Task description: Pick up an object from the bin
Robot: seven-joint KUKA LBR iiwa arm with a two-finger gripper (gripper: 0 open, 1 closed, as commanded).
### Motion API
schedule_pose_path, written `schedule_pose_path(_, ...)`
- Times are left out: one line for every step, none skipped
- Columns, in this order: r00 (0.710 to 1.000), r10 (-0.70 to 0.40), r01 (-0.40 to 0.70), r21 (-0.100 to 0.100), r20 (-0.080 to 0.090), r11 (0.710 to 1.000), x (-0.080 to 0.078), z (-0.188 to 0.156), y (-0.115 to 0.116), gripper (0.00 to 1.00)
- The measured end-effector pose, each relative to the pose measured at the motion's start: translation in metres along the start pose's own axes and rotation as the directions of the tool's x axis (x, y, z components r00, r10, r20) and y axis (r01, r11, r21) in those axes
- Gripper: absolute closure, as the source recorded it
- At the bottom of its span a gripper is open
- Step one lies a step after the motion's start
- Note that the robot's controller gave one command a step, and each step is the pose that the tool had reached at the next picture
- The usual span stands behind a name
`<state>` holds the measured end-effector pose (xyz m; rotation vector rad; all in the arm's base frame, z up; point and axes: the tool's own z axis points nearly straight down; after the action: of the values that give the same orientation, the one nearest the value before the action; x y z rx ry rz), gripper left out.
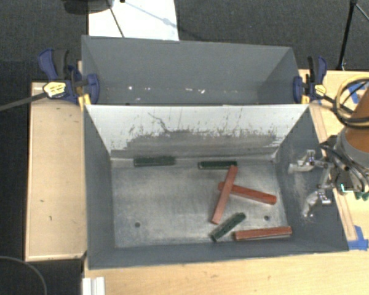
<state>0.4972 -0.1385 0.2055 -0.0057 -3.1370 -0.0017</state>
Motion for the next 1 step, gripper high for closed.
schedule_pose_path(1.000,-0.004,0.004,0.002,0.007,1.000,-0.0018,-0.0035,0.0005,0.00)
